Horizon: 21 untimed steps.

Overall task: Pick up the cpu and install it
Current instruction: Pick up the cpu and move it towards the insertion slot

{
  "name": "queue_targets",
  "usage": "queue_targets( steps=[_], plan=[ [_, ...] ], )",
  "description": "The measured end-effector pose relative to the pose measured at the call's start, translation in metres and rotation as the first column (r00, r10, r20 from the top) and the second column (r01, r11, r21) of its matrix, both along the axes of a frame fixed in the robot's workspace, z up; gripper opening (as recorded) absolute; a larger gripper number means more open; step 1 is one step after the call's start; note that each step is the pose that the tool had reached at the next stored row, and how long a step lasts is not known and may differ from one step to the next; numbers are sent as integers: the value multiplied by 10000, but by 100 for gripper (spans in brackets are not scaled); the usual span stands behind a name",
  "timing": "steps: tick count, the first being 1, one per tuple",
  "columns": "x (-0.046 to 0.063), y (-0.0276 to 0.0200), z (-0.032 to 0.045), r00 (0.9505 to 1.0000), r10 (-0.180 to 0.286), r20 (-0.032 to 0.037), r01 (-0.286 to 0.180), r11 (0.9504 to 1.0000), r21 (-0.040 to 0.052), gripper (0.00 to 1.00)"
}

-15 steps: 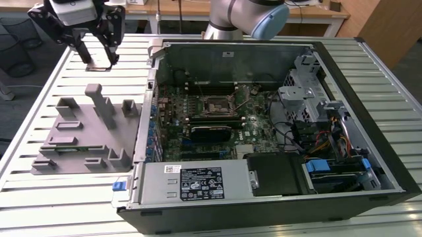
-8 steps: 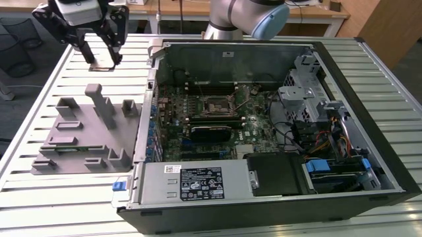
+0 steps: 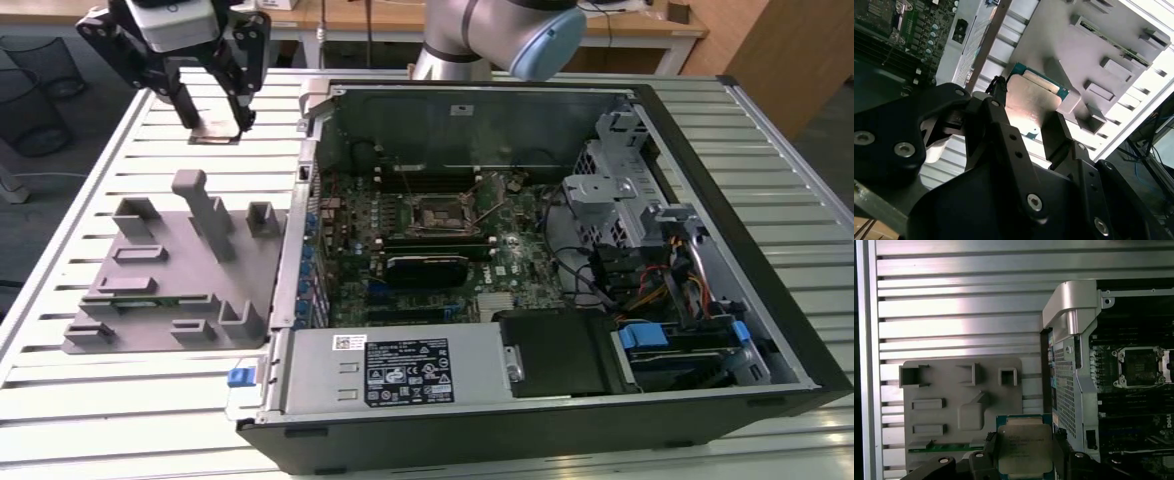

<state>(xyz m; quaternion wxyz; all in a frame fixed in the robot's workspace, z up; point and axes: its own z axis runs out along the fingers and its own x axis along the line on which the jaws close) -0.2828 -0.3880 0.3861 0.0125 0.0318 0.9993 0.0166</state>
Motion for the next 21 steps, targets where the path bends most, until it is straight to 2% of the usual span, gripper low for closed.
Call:
queue_targets(
  steps=[21],
  plan=[
    [224,0,0,10000,0,0,0,10000,0,53]
  ],
)
